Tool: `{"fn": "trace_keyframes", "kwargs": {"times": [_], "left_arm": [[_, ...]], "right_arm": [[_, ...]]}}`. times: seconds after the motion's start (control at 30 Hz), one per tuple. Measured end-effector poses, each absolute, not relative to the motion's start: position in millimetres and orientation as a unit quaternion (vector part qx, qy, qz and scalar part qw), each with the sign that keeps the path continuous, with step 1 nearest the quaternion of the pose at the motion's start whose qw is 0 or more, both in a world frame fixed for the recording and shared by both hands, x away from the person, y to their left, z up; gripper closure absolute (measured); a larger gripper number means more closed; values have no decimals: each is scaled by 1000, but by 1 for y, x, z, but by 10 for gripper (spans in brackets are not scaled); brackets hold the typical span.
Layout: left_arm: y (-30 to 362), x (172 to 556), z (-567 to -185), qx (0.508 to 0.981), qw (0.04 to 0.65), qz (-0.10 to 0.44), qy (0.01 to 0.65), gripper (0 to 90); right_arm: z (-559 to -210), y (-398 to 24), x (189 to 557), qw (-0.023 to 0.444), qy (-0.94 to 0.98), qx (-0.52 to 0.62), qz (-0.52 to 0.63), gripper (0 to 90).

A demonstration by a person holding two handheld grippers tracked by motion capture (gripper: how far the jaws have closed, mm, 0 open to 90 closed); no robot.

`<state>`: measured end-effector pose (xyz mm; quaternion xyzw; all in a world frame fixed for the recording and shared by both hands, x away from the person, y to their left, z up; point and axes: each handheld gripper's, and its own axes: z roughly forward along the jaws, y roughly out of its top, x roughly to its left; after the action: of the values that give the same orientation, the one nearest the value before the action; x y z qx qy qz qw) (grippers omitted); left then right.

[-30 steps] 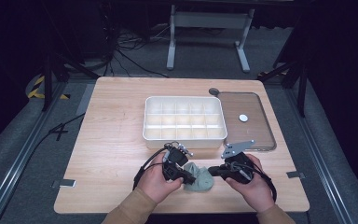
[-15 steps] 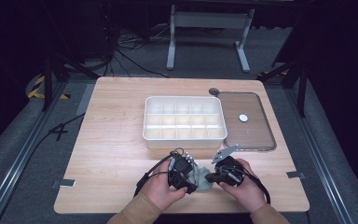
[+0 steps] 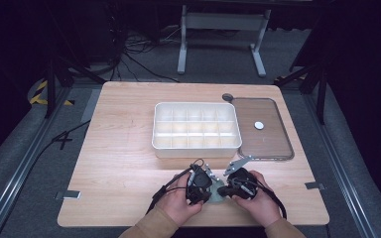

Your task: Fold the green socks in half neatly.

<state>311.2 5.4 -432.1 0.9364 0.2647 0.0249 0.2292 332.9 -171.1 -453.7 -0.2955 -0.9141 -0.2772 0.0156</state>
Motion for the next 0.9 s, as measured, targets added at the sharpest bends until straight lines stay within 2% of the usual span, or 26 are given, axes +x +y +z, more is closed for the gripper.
{"fn": "trace_keyframes", "kwargs": {"times": [0.17,0.27,0.33,0.6,0.63,0.77,0.9], "left_arm": [[1,308,-432,939,243,48,238,877],[-1,303,-428,938,263,50,218,879],[-5,303,-429,943,255,39,209,879],[-7,310,-444,940,254,3,229,872],[-8,310,-444,940,253,3,230,863],[-10,310,-446,940,254,1,228,831],[-10,311,-447,935,267,-11,235,788]], "right_arm": [[-454,-172,333,21,-912,-301,-280,900],[-455,-173,333,22,-911,-298,-283,900],[-455,-174,334,24,-911,-299,-283,900],[-442,-186,335,25,-904,-309,-295,900],[-428,-193,333,10,-897,-311,-315,900],[-409,-196,328,-7,-884,-307,-354,900],[-410,-185,326,-16,-878,-298,-374,900]]}}
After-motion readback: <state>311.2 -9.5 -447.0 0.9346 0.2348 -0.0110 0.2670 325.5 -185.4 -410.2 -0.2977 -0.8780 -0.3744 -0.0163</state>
